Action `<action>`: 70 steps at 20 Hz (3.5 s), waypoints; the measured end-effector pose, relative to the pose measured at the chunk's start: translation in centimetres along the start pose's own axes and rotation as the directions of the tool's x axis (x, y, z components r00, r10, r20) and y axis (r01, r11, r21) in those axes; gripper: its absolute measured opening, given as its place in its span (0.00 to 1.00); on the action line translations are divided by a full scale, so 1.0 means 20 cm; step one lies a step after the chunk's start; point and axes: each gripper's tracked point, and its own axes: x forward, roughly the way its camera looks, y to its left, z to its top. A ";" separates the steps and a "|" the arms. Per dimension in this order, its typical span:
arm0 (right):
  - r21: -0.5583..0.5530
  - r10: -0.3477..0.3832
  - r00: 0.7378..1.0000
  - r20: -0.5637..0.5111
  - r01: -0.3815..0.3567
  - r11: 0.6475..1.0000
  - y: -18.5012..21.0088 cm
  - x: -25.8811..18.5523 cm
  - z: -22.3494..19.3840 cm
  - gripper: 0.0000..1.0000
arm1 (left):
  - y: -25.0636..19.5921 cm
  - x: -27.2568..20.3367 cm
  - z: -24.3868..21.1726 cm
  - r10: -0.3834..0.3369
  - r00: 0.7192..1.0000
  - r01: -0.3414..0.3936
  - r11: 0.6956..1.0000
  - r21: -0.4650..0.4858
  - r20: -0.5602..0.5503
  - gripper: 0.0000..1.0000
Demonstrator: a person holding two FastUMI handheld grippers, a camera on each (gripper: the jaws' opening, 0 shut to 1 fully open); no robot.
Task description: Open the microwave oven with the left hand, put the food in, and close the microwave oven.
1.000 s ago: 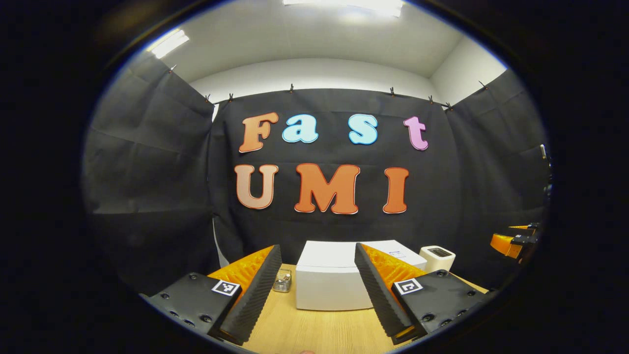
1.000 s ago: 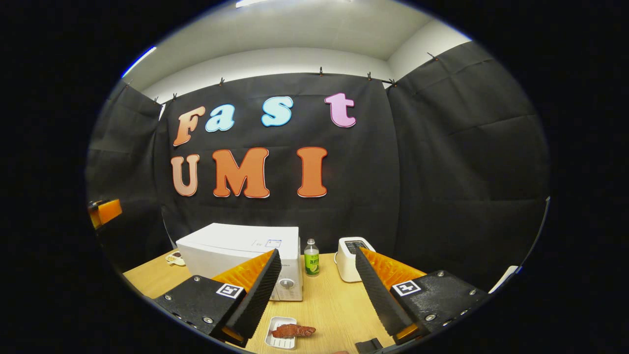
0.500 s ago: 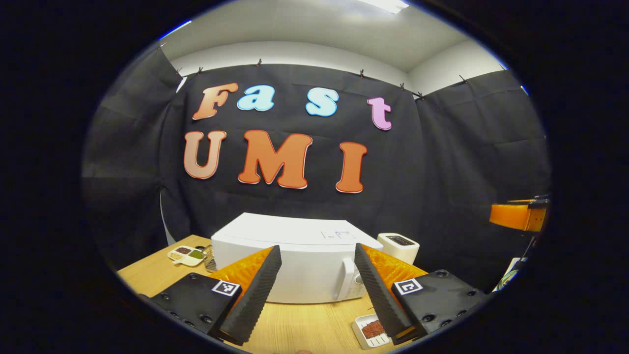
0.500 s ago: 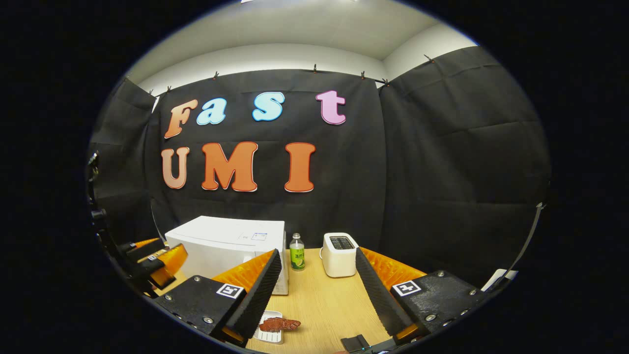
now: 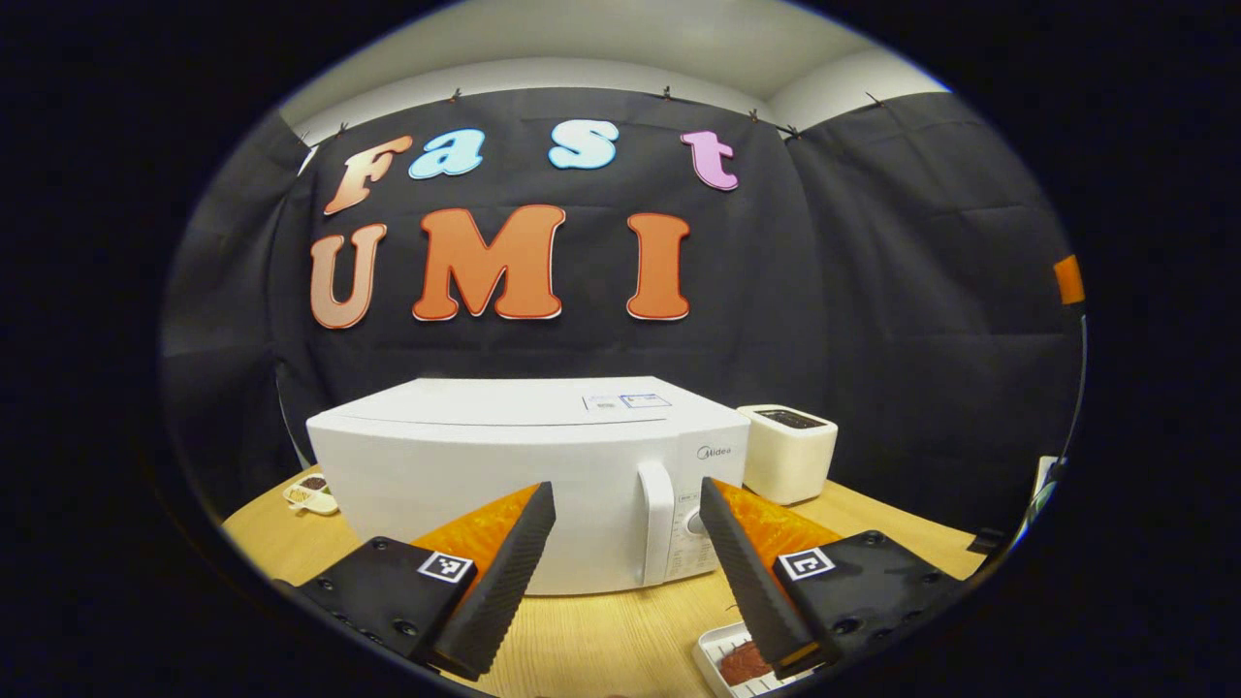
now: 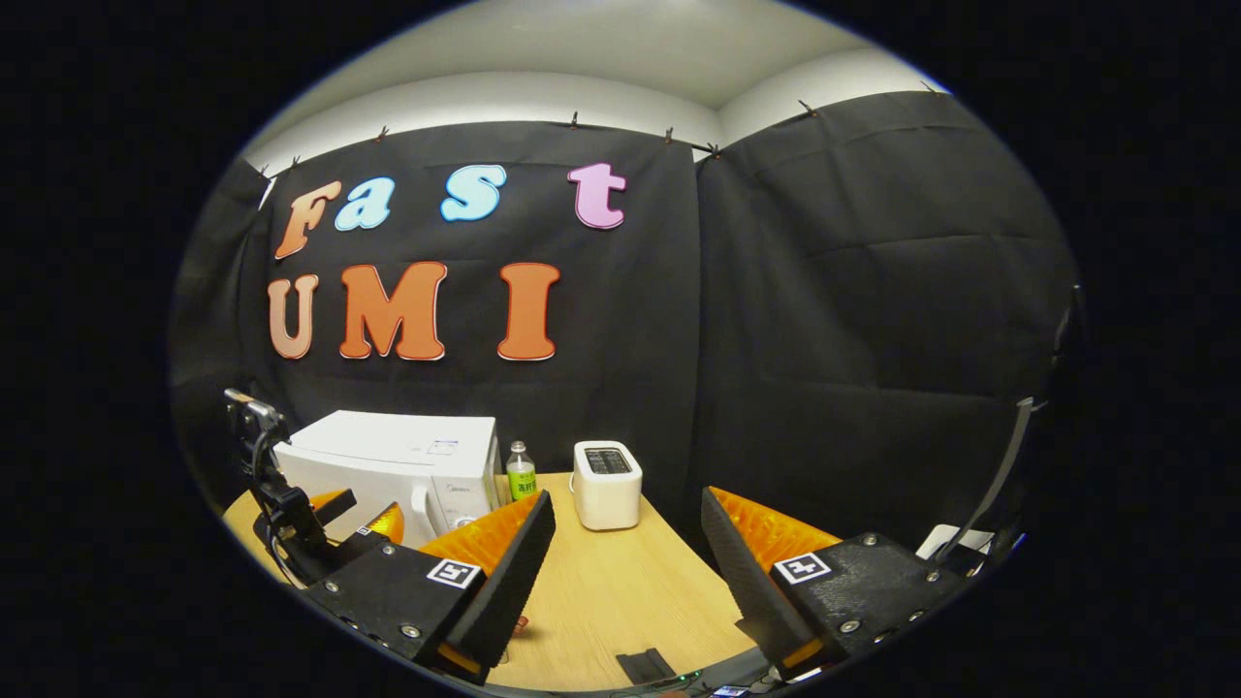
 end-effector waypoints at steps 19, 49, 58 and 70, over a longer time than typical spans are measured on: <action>-0.022 -0.042 0.996 -0.074 0.040 0.999 -0.11 -0.02 -0.14 0.94 | -0.14 0.36 -0.35 -0.010 0.992 0.010 1.000 0.002 -0.122 0.31; 0.055 0.358 0.932 -0.060 -0.355 0.933 0.88 -0.09 -0.12 0.94 | 0.37 -0.97 -0.41 -0.156 0.966 0.152 0.988 -0.036 -0.207 0.16; 0.024 0.457 0.885 -0.090 -0.457 0.889 1.12 -0.15 -0.21 0.95 | 1.01 -1.51 -0.53 0.164 0.945 -0.193 0.978 -0.078 -0.282 0.91; 0.234 0.447 0.892 -0.062 -0.422 0.876 1.07 0.01 -0.30 0.94 | 1.55 -1.62 0.01 0.406 0.906 -0.416 0.906 -0.076 -0.123 0.98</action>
